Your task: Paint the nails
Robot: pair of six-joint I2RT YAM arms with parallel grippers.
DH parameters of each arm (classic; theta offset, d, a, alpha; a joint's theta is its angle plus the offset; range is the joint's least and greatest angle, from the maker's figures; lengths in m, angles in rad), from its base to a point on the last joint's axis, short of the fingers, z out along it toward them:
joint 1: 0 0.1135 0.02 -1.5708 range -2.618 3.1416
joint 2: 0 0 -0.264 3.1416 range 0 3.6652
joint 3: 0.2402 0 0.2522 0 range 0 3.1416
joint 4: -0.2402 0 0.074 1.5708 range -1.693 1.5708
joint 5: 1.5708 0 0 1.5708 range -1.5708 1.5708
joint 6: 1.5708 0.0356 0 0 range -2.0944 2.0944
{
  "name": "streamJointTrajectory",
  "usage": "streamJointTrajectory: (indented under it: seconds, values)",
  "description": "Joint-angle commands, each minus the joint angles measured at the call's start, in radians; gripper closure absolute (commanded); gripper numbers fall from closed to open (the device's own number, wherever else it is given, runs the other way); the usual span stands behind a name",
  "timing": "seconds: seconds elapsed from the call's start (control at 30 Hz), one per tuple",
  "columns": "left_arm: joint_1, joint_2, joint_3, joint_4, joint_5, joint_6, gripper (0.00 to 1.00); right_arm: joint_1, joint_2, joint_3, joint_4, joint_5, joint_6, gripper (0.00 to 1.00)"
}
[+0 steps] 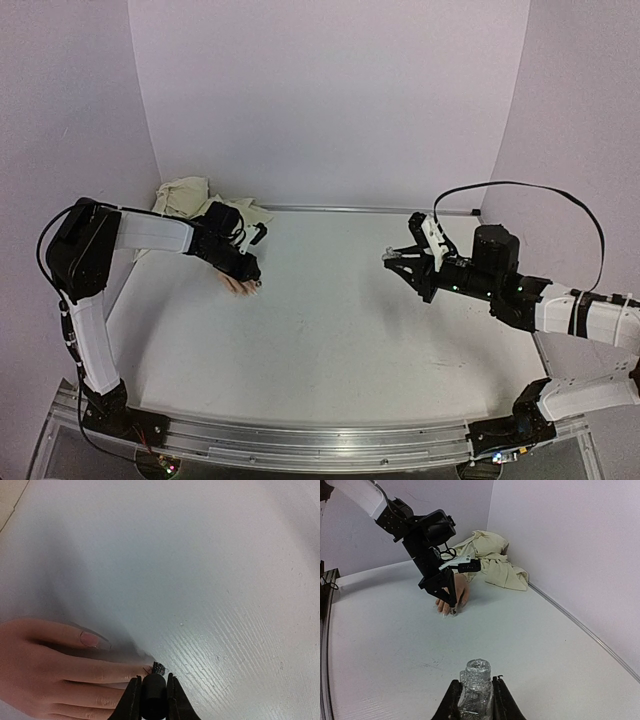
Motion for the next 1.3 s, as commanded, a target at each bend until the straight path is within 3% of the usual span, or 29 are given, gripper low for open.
streamJointTrajectory:
  seconds: [0.0,0.6,0.9,1.27]
  values:
    - [0.005,0.009,0.047,0.019,0.027,0.008,1.0,-0.003,-0.014,0.008,0.063,-0.017,0.012,1.0]
    - [-0.005,0.012,0.046,0.018,0.061,0.001,1.0,-0.003,-0.02,0.007,0.061,-0.016,0.012,1.0]
    - [-0.02,-0.06,0.045,0.017,0.104,-0.026,1.0,-0.003,-0.024,0.009,0.063,-0.017,0.015,1.0]
    - [-0.022,-0.31,0.195,-0.216,0.35,-0.249,1.0,-0.003,-0.026,0.053,0.055,-0.065,0.077,1.0]
